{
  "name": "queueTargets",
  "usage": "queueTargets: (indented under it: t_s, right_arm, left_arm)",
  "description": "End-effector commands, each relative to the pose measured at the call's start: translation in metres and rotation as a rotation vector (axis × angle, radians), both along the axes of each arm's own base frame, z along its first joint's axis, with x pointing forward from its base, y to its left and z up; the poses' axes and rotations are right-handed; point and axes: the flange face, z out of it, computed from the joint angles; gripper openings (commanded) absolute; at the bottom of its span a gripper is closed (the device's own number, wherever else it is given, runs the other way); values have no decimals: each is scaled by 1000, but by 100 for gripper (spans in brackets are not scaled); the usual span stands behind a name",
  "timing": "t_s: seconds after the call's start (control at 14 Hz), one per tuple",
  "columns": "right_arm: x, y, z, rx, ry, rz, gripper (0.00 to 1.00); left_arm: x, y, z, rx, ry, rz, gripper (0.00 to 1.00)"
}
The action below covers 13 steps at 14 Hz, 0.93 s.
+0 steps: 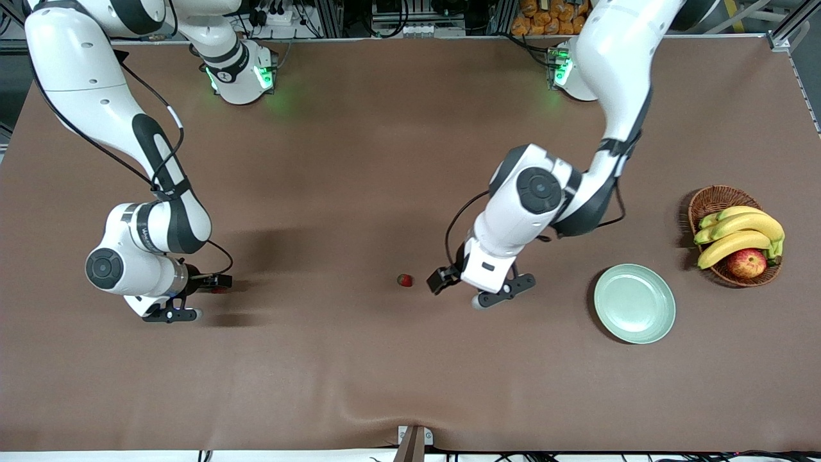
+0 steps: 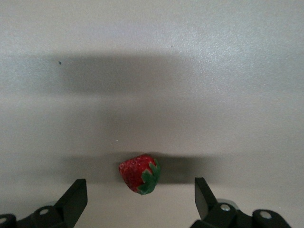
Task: Collect all strawberries into plate
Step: 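Reach the left gripper to the strawberry while the right gripper reaches another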
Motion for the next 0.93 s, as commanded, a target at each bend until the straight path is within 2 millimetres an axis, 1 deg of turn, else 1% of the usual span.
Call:
queueTargets:
  t_s: [0.0,0.07,0.21,0.29,0.36,0.43,0.5,0.57,0.64,0.71,0.86]
  right_arm:
    - [-1,-2,-5,-2,5,21,95]
    - [-1,-2,-5,-2,7,21,91]
    - [-2,-2,-6,-2,10,21,73]
    - [-2,-2,-6,-2,13,22,65]
    - [-2,-2,-5,-2,11,22,59]
    - [-2,-1,-5,-2,11,23,48]
    - [-2,-2,-5,-2,13,22,43]
    - [-2,-1,-5,-2,13,23,40]
    - [-2,-1,-4,-2,11,23,38]
    - [-2,-1,-4,-2,11,23,34]
    - [-1,-1,-2,-2,5,23,33]
  left_arm:
    - [-1,-26,-26,-83,21,185,100]
    - [-6,-35,-36,-99,45,233,100]
    - [-26,-60,-54,-97,91,313,100]
    - [-29,-62,-61,-95,109,342,100]
    - [-33,-67,-64,-107,137,401,100]
    - [-34,-69,-69,-122,173,501,100]
    - [-36,-70,-72,-130,195,560,100]
    - [-39,-73,-80,-125,210,578,100]
    - [-41,-74,-90,-117,220,582,100]
    - [-43,-74,-103,-109,228,583,100]
    - [-49,-83,-126,-137,227,606,100]
